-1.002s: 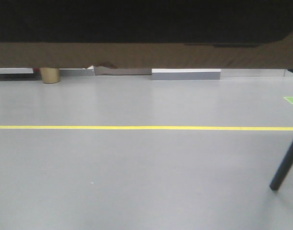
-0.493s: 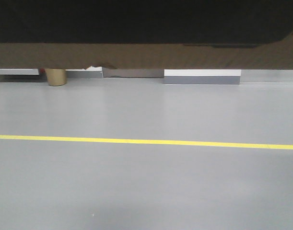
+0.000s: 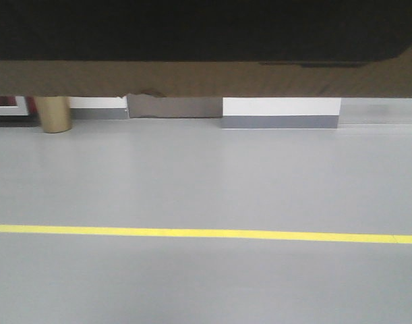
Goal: Grab box from left shelf to table start
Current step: 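Carry the box in both grippers while the base drives away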
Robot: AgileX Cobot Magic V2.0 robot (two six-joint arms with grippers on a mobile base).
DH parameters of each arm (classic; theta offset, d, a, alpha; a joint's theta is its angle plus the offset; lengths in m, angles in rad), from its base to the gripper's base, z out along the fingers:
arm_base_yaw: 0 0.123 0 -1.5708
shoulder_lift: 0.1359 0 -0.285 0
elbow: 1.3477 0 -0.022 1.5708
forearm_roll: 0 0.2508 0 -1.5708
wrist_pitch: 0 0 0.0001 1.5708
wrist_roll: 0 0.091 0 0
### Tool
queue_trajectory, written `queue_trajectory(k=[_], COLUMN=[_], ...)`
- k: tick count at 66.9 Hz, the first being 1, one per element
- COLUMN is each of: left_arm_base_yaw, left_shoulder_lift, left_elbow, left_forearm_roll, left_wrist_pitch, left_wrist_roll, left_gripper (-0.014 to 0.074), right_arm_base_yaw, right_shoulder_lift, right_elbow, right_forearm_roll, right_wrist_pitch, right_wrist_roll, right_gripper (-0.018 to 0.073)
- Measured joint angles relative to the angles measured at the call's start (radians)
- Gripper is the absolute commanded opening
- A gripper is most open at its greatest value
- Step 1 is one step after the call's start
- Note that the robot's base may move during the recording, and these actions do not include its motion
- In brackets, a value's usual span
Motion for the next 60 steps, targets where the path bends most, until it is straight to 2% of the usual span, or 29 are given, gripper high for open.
queue_trajectory(k=[60], left_arm_base_yaw=[0.0], left_shoulder_lift=[0.0], left_elbow=[0.0], left_forearm_roll=[0.0], left_wrist_pitch=[0.0], left_wrist_roll=[0.0], left_gripper=[-0.0092], right_arm_base_yaw=[0.0], right_shoulder_lift=[0.0], right_elbow=[0.0], right_forearm_roll=[0.0], right_wrist_pitch=[0.0], right_wrist_roll=[0.0], right_gripper=[0.0063])
